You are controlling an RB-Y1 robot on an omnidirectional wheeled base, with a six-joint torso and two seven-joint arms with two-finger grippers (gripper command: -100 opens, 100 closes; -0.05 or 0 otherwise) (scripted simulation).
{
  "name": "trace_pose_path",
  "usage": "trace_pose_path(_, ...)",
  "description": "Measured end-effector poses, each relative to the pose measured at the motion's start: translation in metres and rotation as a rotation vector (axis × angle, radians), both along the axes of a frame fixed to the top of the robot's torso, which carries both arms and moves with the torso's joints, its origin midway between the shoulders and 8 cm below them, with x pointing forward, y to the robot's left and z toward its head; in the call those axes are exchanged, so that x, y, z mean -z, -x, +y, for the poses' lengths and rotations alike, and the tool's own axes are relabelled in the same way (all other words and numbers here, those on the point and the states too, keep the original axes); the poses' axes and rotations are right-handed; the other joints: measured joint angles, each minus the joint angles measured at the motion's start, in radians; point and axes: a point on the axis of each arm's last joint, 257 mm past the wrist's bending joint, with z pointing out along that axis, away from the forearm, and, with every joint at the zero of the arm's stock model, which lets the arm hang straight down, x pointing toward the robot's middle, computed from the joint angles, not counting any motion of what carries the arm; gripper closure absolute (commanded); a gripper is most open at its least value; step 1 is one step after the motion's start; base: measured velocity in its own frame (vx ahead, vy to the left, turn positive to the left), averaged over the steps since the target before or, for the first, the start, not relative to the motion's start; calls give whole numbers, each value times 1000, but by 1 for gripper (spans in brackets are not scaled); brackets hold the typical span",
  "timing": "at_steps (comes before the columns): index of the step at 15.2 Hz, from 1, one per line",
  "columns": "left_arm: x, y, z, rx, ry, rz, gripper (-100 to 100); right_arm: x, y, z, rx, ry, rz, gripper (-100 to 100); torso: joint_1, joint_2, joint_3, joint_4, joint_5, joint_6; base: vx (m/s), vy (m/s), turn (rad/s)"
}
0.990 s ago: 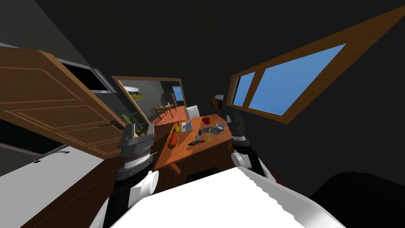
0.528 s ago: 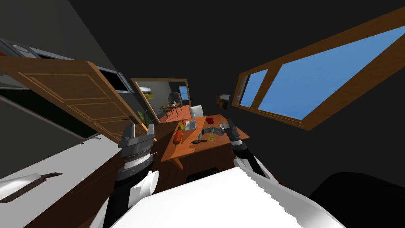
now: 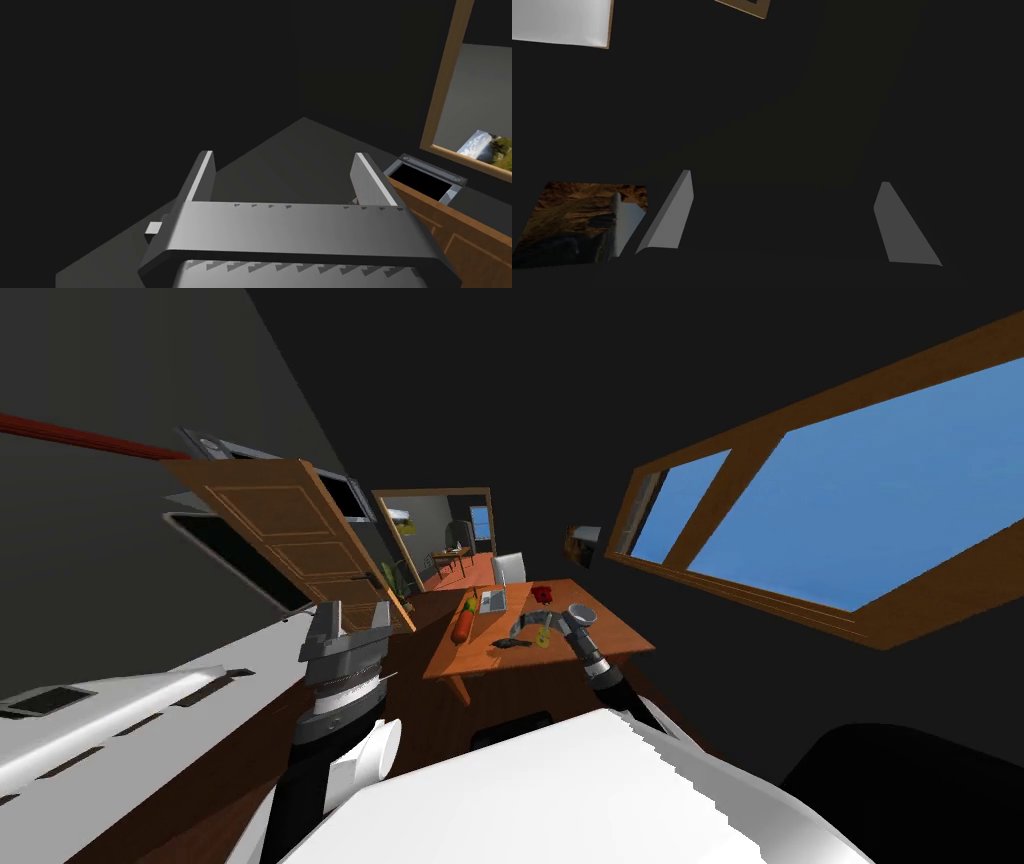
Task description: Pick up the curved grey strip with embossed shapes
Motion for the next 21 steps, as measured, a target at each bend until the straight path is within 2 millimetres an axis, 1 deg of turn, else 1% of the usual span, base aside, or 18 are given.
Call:
trace_pose_path(1, 0, 0, 0, 0, 0, 0, 0, 18, 6, -1, -9, 21, 41, -100, 0, 0, 0, 0, 0, -1, -20, -27, 356)
trace_pose_path(3, 0, 0, 0, 0, 0, 0, 0, 53, 11, 2, -29, 62, 118, -100, -1, 0, 0, 0, 0, 0, -18, -30, 315)
trace_pose_path(4, 0, 0, 0, 0, 0, 0, 0, 71, 16, -1, -37, 87, 162, -100, -1, 0, 0, 0, 0, 0, -13, -22, 99)
trace_pose_path(5, 0, 0, 0, 0, 0, 0, 0, 82, 19, -3, -42, 102, 189, -100, -1, 0, 0, 0, 0, 0, -13, -11, 282)
trace_pose_path(7, 0, 0, 0, 0, 0, 0, 0, 114, 33, 0, -61, 144, 266, -100, 0, 0, 0, 0, 0, 0, -12, -13, 253)
trace_pose_path(8, 0, 0, 0, 0, 0, 0, 0, 124, 37, -3, -65, 160, 289, -100, 0, 0, 0, 0, 0, 0, -13, -11, 358)
trace_pose_path(11, 0, 0, 0, 0, 0, 0, 0, 168, 65, -12, -98, 223, 401, -100, -1, 0, 0, 0, 0, 0, -15, -24, 378)
trace_pose_path(14, 0, 0, 0, 0, 0, 0, 0, 212, 92, -23, -126, 290, 510, -100, -1, -1, 0, 0, 0, 0, -10, -21, 278)
trace_pose_path(15, 0, 0, 0, 0, 0, 0, 0, 224, 105, -26, -136, 313, 549, -100, -1, -1, 0, 0, 0, 0, -7, -20, 154)
trace_pose_path(16, 0, 0, 0, 0, 0, 0, 0, 232, 112, -29, -140, 330, 575, -100, -1, -1, -1, 0, 0, 0, -6, -10, 353)
trace_pose_path(18, 0, 0, 0, 0, 0, 0, 0, 256, 137, -36, -165, 373, 642, -100, -1, -1, -1, 0, 0, 0, -7, -19, 259)
trace_pose_path(19, 0, 0, 0, 0, 0, 0, 0, 264, 147, -41, -169, 389, 669, -100, -1, -1, -1, 0, 0, 1, -7, -15, 365)
trace_pose_path(21, 0, 0, 0, 0, 0, 0, 0, 287, 176, -53, -194, 434, 739, -100, -1, -2, -1, 0, 0, 0, -6, -22, 277)
